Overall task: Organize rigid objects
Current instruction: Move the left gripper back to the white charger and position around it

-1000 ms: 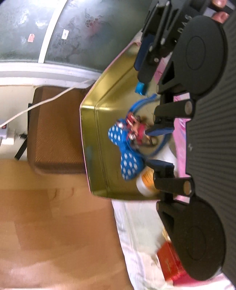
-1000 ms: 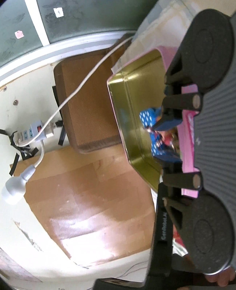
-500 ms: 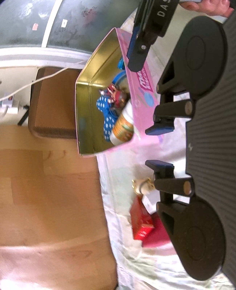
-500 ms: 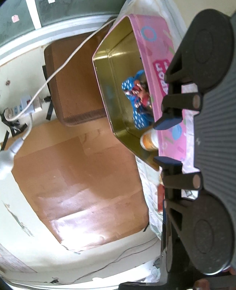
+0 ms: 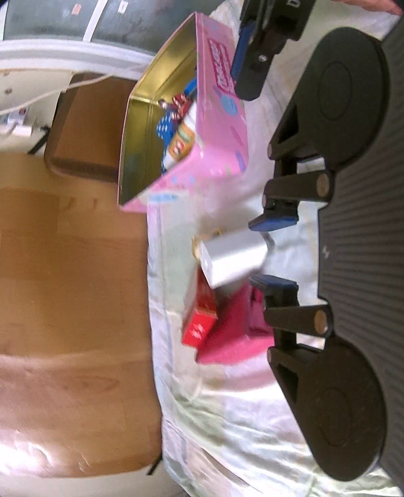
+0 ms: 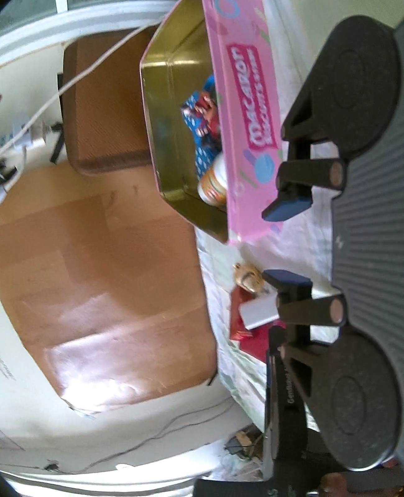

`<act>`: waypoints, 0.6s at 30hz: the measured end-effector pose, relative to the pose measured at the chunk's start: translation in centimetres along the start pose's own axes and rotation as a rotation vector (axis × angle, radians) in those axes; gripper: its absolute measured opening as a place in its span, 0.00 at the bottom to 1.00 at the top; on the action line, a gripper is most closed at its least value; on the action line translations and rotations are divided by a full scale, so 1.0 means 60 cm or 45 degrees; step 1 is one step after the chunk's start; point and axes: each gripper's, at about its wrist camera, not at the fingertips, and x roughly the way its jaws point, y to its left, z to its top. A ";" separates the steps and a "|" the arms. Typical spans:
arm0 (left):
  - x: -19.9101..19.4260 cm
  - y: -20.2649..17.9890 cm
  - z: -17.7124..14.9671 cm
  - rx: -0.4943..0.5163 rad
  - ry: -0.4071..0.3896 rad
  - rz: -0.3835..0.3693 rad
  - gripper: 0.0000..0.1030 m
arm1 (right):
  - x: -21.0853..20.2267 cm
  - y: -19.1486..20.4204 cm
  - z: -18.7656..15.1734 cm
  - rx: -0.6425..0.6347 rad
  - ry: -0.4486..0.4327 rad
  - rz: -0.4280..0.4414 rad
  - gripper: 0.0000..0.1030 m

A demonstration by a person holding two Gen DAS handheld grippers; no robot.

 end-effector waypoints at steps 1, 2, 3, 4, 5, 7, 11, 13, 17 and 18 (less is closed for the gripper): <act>0.002 0.008 -0.003 -0.008 0.003 0.011 0.32 | 0.004 0.007 -0.003 -0.011 0.010 0.002 0.35; 0.003 0.014 -0.006 -0.016 0.006 0.019 0.32 | 0.007 0.013 -0.004 -0.020 0.018 0.005 0.35; 0.006 0.022 -0.009 -0.027 0.011 0.027 0.32 | 0.010 0.018 -0.007 -0.029 0.026 0.007 0.35; 0.008 0.029 -0.010 -0.037 0.014 0.033 0.32 | 0.013 0.023 -0.009 -0.037 0.035 0.009 0.35; 0.010 0.035 -0.012 -0.046 0.017 0.041 0.32 | 0.017 0.027 -0.011 -0.044 0.043 0.010 0.35; 0.014 0.049 -0.015 -0.059 0.020 0.060 0.32 | 0.024 0.033 -0.013 -0.051 0.060 0.013 0.36; 0.021 0.071 -0.021 -0.077 0.019 0.101 0.32 | 0.034 0.046 -0.015 -0.065 0.079 0.015 0.36; 0.024 0.082 -0.025 -0.091 0.023 0.114 0.32 | 0.039 0.053 -0.014 -0.074 0.086 0.020 0.36; 0.033 0.101 -0.034 -0.123 0.039 0.134 0.32 | 0.050 0.070 -0.015 -0.097 0.100 0.030 0.37; 0.036 0.105 -0.037 -0.130 0.045 0.138 0.32 | 0.054 0.074 -0.015 -0.103 0.104 0.033 0.38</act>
